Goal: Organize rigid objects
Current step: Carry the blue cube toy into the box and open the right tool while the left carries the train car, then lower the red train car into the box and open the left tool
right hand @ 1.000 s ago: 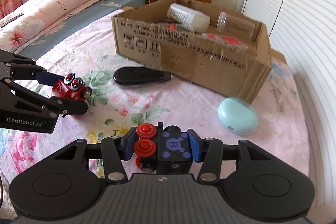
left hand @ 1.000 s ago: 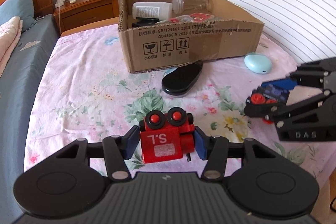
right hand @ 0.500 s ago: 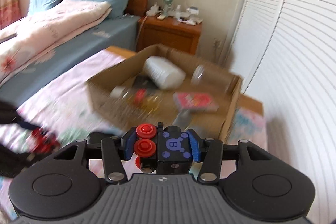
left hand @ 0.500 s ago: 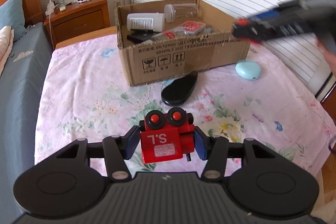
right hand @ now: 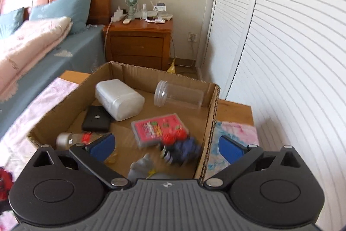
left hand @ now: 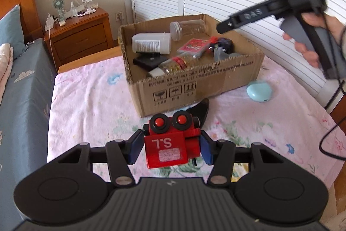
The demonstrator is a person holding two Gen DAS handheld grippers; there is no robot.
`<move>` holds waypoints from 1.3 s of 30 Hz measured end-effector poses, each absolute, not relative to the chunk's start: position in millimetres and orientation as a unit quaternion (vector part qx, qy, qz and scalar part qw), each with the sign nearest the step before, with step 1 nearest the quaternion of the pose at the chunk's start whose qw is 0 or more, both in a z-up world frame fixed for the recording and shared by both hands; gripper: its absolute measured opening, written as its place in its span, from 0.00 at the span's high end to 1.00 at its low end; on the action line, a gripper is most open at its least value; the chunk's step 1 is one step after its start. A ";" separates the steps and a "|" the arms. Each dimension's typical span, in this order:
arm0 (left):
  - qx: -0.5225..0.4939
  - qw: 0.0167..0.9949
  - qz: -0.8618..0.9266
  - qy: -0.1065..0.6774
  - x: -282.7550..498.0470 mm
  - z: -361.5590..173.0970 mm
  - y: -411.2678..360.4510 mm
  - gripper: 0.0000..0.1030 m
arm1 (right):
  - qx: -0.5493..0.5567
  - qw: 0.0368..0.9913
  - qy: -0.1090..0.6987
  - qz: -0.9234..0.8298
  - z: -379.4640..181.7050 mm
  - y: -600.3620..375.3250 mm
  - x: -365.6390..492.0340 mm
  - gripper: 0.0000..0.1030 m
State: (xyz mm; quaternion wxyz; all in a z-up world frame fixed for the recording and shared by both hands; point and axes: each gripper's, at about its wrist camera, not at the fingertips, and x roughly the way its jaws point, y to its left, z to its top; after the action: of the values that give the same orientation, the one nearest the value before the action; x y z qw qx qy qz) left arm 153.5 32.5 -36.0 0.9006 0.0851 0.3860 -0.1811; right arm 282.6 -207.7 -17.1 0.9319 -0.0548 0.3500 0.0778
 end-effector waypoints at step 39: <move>0.139 0.909 -0.184 0.348 268.8 6.7 -54.3 0.04 | 0.058 0.923 0.381 0.017 -55.5 -234.8 145.6 0.00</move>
State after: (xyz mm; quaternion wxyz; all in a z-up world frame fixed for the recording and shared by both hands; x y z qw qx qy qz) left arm 268.8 -54.3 6.7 0.9086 0.1392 0.3484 -0.1837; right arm 145.6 -234.8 -55.5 0.9227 0.0584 0.3808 0.0167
